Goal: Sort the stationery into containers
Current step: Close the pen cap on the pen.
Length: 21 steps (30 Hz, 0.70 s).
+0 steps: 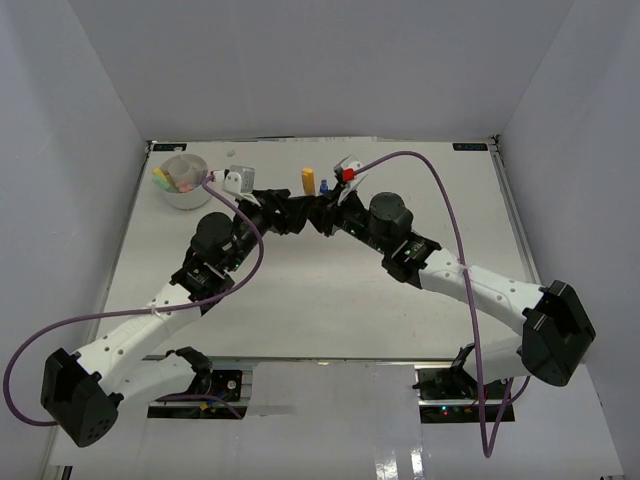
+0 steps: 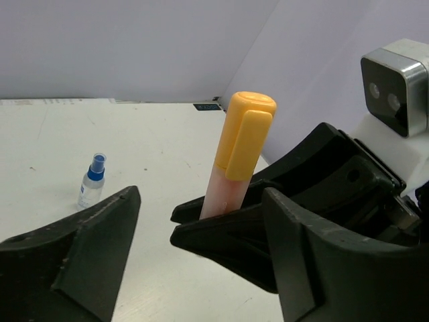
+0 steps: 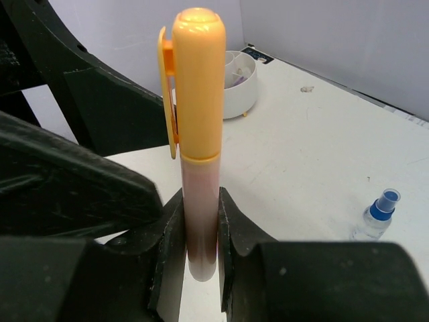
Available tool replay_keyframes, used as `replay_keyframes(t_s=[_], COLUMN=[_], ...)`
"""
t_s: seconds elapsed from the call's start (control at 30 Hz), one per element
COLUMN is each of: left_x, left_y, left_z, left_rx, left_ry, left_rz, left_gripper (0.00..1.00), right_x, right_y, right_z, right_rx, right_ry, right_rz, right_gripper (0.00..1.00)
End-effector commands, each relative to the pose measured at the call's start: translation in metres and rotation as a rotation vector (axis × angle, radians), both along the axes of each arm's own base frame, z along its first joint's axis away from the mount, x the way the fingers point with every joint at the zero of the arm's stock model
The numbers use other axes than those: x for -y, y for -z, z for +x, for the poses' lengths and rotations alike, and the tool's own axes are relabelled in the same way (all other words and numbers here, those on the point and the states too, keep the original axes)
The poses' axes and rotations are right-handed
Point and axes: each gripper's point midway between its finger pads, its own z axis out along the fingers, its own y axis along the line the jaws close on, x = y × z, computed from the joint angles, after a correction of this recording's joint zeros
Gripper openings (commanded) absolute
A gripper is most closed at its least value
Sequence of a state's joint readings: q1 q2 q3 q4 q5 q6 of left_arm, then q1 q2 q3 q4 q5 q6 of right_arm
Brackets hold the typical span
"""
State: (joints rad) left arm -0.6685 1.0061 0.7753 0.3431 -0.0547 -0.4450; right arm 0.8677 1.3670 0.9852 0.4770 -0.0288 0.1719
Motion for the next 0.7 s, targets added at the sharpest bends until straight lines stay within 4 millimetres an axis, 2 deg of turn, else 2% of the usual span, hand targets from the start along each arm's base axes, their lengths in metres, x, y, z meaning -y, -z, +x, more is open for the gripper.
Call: replay_keyframes(t_s=[0.0, 0.13, 0.27, 0.33, 0.4, 0.43, 0.47, 0.5, 0.53, 0.57, 0.6, 0.67], left_x=[-0.003, 0.0, 0.001, 0.0, 0.004, 0.003, 0.0, 0.004, 0.006, 0.0, 0.003, 0.002], left_y=[-0.021, -0.024, -0.032, -0.046, -0.044, -0.056, -0.058, -0.06, -0.066, -0.069, -0.07, -0.075], left_z=[-0.012, -0.025, -0.042, -0.048, -0.05, -0.051, -0.047, -0.053, -0.052, -0.047, -0.052, -0.043], left_rx=[0.035, 0.072, 0.158, 0.222, 0.233, 0.258, 0.26, 0.28, 0.296, 0.301, 0.31, 0.305], left_ry=[0.032, 0.096, 0.168, 0.197, 0.261, 0.277, 0.28, 0.338, 0.36, 0.358, 0.415, 0.445], left_rz=[0.037, 0.097, 0.194, 0.235, 0.281, 0.281, 0.29, 0.295, 0.297, 0.301, 0.301, 0.299], left_gripper=[0.87, 0.98, 0.98, 0.98, 0.98, 0.98, 0.98, 0.98, 0.98, 0.98, 0.98, 0.98], right_x=[0.011, 0.016, 0.014, 0.018, 0.02, 0.026, 0.027, 0.029, 0.034, 0.036, 0.038, 0.042], right_y=[-0.033, -0.033, -0.03, -0.028, -0.029, -0.03, -0.031, -0.032, -0.032, -0.033, -0.033, -0.031], right_z=[0.001, -0.001, -0.016, -0.019, -0.031, -0.029, -0.038, -0.04, -0.039, -0.046, -0.048, -0.054], right_rx=[0.089, 0.095, 0.117, 0.128, 0.141, 0.146, 0.155, 0.153, 0.155, 0.162, 0.162, 0.162], right_ry=[0.016, -0.014, -0.112, -0.15, -0.227, -0.235, -0.292, -0.313, -0.319, -0.365, -0.383, -0.436], right_rz=[0.079, 0.074, 0.032, 0.018, 0.014, 0.013, 0.011, 0.009, 0.006, 0.005, 0.003, -0.006], right_gripper=[0.08, 0.08, 0.08, 0.08, 0.08, 0.08, 0.08, 0.08, 0.08, 0.08, 0.08, 0.08])
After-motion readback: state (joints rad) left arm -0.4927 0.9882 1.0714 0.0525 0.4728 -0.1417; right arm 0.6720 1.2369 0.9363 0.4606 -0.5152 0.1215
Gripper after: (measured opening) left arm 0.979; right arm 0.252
